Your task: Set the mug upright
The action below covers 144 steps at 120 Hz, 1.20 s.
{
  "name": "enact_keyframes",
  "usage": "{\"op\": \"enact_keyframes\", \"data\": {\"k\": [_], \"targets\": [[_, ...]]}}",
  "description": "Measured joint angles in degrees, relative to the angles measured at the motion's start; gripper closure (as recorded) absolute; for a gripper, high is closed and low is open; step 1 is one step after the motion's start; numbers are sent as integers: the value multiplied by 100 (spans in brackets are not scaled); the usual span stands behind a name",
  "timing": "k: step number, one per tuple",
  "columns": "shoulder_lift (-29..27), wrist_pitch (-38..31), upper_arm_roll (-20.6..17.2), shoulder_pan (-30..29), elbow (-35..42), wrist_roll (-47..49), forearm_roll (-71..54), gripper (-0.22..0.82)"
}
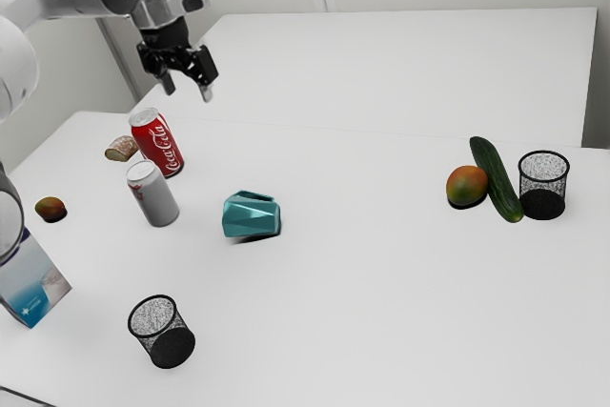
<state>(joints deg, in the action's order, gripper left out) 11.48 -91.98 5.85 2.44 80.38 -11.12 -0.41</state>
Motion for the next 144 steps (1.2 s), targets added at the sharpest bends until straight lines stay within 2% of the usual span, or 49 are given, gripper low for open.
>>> {"op": "enact_keyframes", "data": {"k": [19,43,70,89,106,144], "targets": [[3,-140,59,-1,146,-44,247,0],[79,-186,645,-25,1010,-87,2100,0],[372,-289,877,-17,1896,-302,3435,0],[788,-454,1095,-55,1909,-602,3827,0],[1233,-701,1142,-111,1674,-818,3930,0],[1626,-1077,1145,-224,1625,-1152,4101,0]]}}
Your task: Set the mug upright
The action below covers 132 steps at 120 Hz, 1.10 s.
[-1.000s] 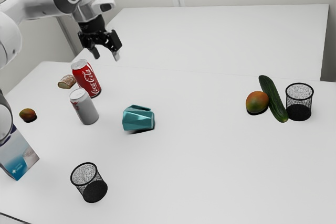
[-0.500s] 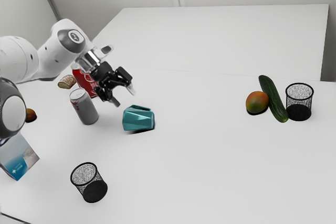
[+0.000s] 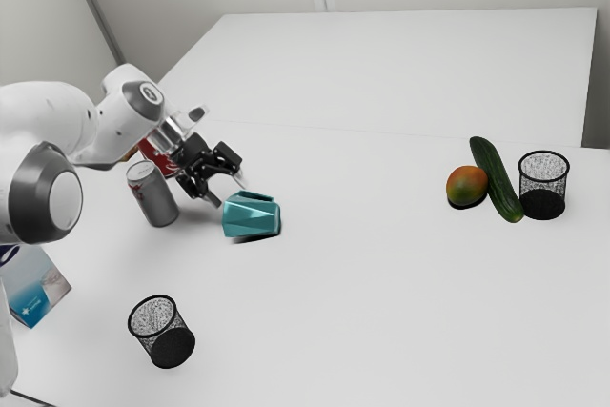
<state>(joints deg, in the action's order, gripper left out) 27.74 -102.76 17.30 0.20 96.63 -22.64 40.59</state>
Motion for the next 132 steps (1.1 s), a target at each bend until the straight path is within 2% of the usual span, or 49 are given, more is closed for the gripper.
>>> {"op": "enact_keyframes", "data": {"k": [44,58,71,87,98,113,132], "targets": [[-235,-57,-159,24,487,-199,483,1],[-276,-43,-213,23,513,-218,564,5],[-336,-38,-302,24,516,-212,595,16],[-462,-37,-410,23,511,-155,604,45],[-529,-51,-473,25,508,-121,602,59],[-529,-66,-489,24,508,-76,601,69],[-505,-60,-491,24,479,-13,583,75]]}}
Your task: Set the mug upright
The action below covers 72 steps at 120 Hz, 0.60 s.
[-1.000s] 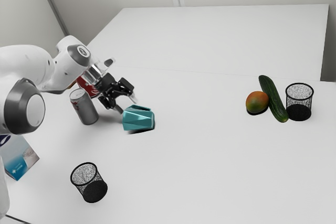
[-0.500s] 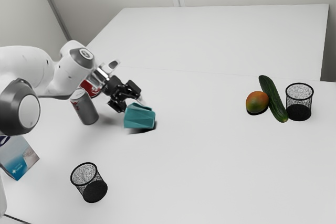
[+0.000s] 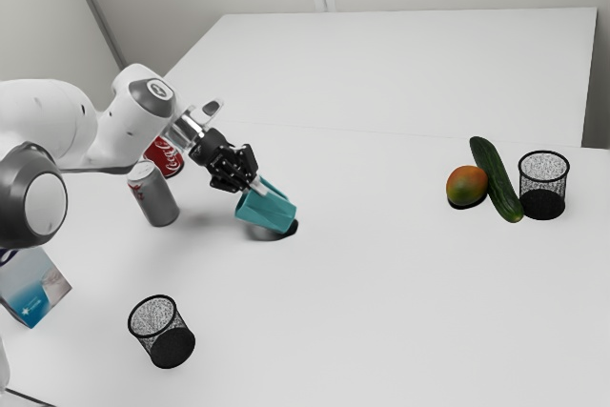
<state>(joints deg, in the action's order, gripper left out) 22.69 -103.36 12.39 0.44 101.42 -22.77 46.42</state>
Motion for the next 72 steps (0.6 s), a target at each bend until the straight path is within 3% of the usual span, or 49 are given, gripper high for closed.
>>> {"op": "enact_keyframes", "data": {"k": [32,72], "targets": [[-349,-87,-146,50,-63,142,-371,78],[-1580,-1220,-246,1070,949,732,-3709,79]]}}
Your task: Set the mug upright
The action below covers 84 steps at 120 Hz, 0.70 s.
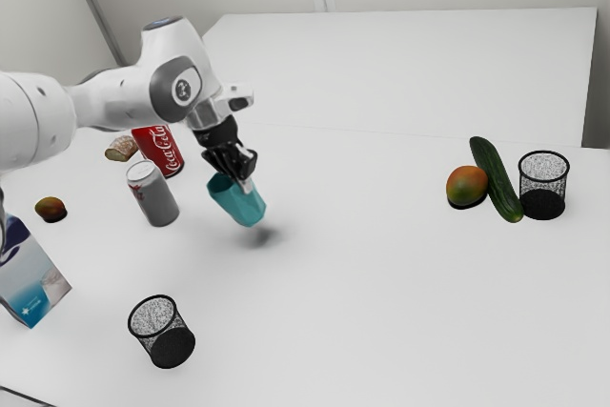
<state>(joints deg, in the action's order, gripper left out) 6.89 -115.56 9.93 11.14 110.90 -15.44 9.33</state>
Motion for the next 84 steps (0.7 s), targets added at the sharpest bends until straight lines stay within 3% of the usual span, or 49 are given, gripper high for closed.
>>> {"op": "enact_keyframes", "data": {"k": [32,84], "targets": [[198,-446,-8,263,73,658,-1383,79],[411,-238,-372,260,103,1619,-1461,79]]}}
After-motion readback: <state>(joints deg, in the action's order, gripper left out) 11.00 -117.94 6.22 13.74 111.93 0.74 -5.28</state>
